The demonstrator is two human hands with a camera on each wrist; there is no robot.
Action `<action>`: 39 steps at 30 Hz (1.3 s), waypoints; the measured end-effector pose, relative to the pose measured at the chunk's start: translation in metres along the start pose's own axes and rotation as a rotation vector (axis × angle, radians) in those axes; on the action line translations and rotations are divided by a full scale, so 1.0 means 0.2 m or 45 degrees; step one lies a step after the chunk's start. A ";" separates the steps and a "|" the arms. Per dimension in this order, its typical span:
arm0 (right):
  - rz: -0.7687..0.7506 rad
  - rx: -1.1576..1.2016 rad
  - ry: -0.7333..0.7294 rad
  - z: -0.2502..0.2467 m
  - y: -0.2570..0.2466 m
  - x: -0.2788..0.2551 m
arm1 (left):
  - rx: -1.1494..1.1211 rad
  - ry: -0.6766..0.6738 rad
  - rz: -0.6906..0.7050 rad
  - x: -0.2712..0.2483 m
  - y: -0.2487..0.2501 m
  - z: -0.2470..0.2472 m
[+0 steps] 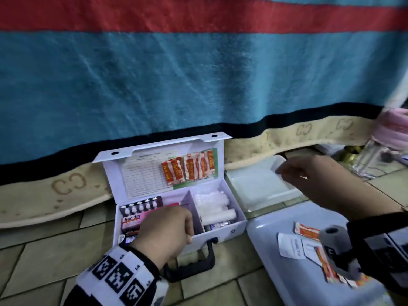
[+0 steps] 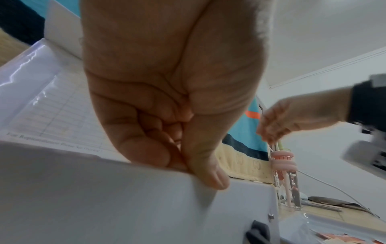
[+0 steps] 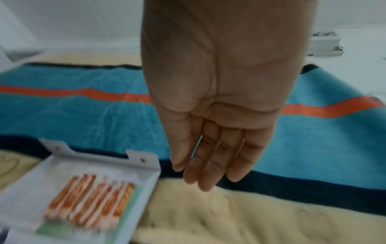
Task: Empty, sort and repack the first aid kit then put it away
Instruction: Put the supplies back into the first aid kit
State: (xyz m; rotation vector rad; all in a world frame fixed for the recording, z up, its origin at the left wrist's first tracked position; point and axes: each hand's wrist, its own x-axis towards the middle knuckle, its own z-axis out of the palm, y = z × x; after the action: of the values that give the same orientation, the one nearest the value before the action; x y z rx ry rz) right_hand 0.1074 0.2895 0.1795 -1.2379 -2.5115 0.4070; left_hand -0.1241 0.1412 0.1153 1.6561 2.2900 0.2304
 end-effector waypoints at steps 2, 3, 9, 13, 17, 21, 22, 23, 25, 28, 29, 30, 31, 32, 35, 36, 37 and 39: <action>0.167 -0.145 -0.016 0.02 0.14 -0.13 | 0.049 -0.003 0.016 0.01 0.01 0.00; 0.262 -0.220 -0.078 0.04 0.21 -0.20 | 0.070 -0.010 0.020 0.01 0.01 -0.01; 0.360 -0.459 -0.528 0.20 0.39 -0.50 | 0.074 -0.047 0.032 0.01 0.02 -0.01; 0.421 -0.391 -0.458 0.23 0.44 -0.51 | 0.067 -0.047 0.037 0.01 0.01 -0.02; 0.440 -0.535 -0.462 0.25 0.48 -0.49 | 0.057 -0.032 0.024 0.01 0.01 -0.01; 0.530 -0.603 -0.466 0.26 0.43 -0.48 | 0.046 -0.014 0.012 0.01 0.01 0.00; 0.563 -0.600 -0.457 0.26 0.43 -0.48 | 0.035 -0.018 0.010 0.01 0.01 0.00; 0.598 -0.600 -0.463 0.26 0.43 -0.48 | 0.031 -0.021 0.009 0.01 0.01 0.00; 0.575 -0.594 -0.465 0.26 0.43 -0.48 | 0.035 -0.019 0.002 0.01 0.00 0.00; 0.545 -0.523 -0.468 0.26 0.43 -0.48 | 0.036 -0.010 -0.012 0.00 0.01 0.01; 0.548 -0.503 -0.475 0.26 0.43 -0.48 | 0.032 -0.011 -0.013 0.00 0.01 0.01; 0.555 -0.488 -0.479 0.26 0.44 -0.48 | 0.025 -0.013 -0.013 0.00 0.01 0.00; 0.567 -0.483 -0.491 0.26 0.45 -0.48 | 0.017 -0.015 -0.013 0.00 0.01 0.00; 0.583 -0.469 -0.508 0.26 0.44 -0.47 | 0.016 -0.018 -0.012 0.01 0.01 0.00; 0.636 -0.489 -0.534 0.27 0.45 -0.43 | 0.028 -0.025 -0.011 0.01 0.01 0.00; 0.655 -0.509 -0.534 0.29 0.45 -0.41 | 0.032 -0.030 -0.012 0.01 0.01 0.00; 0.652 -0.529 -0.527 0.31 0.46 -0.41 | 0.031 -0.033 -0.013 0.01 0.01 0.00; 0.608 -0.594 -0.517 0.33 0.47 -0.40 | 0.020 -0.033 -0.016 0.01 0.01 0.00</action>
State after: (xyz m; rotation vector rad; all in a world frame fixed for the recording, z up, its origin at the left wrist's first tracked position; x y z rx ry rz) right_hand 0.1942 0.2726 0.0723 -2.1448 -2.7152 0.1884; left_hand -0.1230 0.1441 0.1154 1.6423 2.2888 0.1873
